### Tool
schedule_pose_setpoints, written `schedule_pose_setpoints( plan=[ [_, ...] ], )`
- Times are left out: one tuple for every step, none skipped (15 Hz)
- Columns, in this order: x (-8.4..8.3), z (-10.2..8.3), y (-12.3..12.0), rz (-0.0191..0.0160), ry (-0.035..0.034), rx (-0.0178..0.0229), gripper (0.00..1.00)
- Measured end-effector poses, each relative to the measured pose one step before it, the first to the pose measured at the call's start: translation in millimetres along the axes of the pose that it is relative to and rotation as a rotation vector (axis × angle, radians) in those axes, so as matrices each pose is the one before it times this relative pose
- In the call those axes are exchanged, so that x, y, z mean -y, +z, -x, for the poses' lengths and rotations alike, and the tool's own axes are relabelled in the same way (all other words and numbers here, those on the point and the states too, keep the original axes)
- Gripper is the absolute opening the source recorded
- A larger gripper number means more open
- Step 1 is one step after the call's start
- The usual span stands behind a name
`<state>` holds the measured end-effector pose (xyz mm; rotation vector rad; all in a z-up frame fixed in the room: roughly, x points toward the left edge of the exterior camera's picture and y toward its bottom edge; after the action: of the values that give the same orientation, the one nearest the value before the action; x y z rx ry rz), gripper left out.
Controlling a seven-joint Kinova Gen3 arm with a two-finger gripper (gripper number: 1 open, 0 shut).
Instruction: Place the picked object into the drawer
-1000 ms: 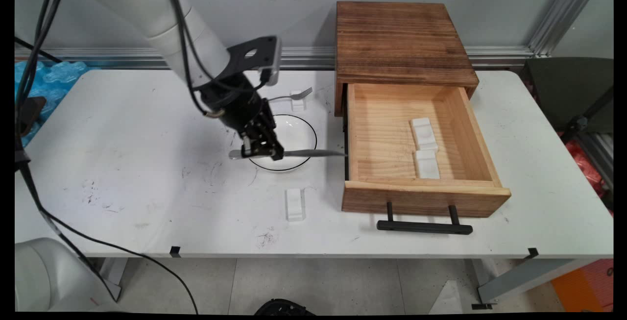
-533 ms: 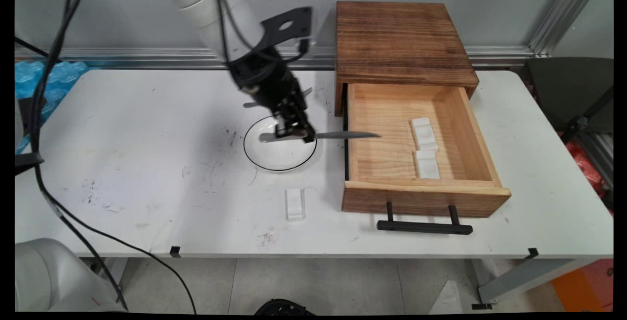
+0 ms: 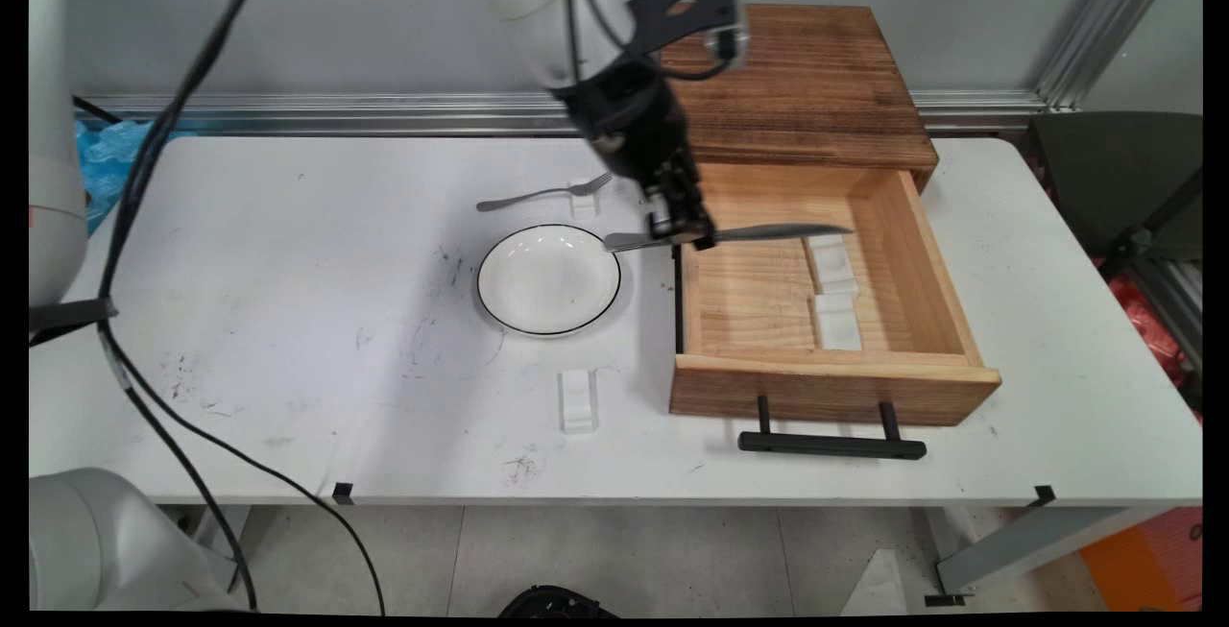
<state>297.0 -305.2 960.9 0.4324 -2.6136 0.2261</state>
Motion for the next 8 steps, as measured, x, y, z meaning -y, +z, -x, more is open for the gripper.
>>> schedule_pose_setpoints(
  plan=[
    [1.32,-9.17,4.58,-0.00431,0.00043,-0.00806,0.00],
    [0.71,-5.80,3.22,-0.00222,0.00021,-0.00537,0.00],
    [0.76,-8.09,5.16,-0.00233,0.00057,-0.00687,0.00],
    [0.54,-8.57,6.29,-0.00058,0.00158,-0.00700,0.00],
    [-0.03,-7.03,7.05,0.00172,0.00330,-0.00345,0.00],
    [-0.59,-5.08,5.94,0.00210,0.00380,-0.00194,0.00],
    [-0.10,-2.92,3.92,0.00071,0.00251,-0.00073,0.00],
    [-0.41,-3.88,6.01,0.00115,0.00488,0.00025,0.00]
  ],
)
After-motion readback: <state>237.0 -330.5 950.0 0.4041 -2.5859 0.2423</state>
